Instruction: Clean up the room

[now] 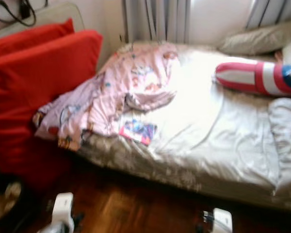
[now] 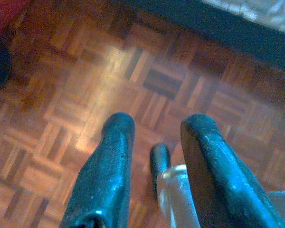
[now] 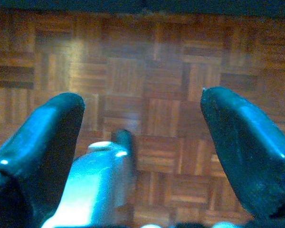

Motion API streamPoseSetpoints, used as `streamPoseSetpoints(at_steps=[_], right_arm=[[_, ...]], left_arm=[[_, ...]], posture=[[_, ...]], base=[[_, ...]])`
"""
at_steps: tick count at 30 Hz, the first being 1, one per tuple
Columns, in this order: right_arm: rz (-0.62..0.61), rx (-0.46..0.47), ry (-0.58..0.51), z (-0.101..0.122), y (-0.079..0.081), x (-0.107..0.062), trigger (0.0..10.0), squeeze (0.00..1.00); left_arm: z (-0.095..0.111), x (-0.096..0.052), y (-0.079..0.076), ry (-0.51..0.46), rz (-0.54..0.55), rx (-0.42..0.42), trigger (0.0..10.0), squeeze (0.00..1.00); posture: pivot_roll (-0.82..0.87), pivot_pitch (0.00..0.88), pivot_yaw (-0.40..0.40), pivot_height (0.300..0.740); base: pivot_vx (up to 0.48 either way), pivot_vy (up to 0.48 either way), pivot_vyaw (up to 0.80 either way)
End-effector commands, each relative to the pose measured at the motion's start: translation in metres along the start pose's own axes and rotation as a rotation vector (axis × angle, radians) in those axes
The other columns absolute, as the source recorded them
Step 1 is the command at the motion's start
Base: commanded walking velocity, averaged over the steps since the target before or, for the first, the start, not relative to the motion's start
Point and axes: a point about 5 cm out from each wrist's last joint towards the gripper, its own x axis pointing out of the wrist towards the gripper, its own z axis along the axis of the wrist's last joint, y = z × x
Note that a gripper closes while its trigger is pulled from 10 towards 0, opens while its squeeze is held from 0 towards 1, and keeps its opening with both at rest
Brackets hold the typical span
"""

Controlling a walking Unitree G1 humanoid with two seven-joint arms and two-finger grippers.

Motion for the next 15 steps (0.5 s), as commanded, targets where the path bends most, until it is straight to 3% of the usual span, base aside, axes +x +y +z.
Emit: streamPoseSetpoints(at_steps=[1,4,11,15], right_arm=[[-0.016,0.003,-0.001,-0.0008,-0.005,-0.001,10.0,0.0],[-0.018,-0.003,0.001,-0.0009,-0.0054,-0.001,10.0,0.0],[-0.021,-0.007,-0.001,-0.0005,-0.0061,-0.0011,10.0,0.0],[-0.024,-0.005,-0.004,0.0001,-0.0064,-0.0011,10.0,0.0]], left_arm=[[0.0048,0.0011,-0.0011,-0.005,-0.004,0.009,10.0,0.0],[0.0047,0.0012,-0.0014,-0.004,-0.005,0.007,10.0,0.0],[0.0043,0.0012,-0.0018,-0.003,-0.006,0.003,10.0,0.0],[0.0047,0.0013,-0.002,-0.004,-0.006,0.001,10.0,0.0]], posture=[[0.0,0.0,0.055,0.74],[-0.01,0.0,0.054,0.74],[-0.01,0.0,0.052,0.74],[-0.01,0.0,0.051,0.74]], base=[[0.0,-0.307,0.0],[0.0,-0.305,-0.14],[0.0,-0.316,-0.68],[0.0,-0.316,0.0]])
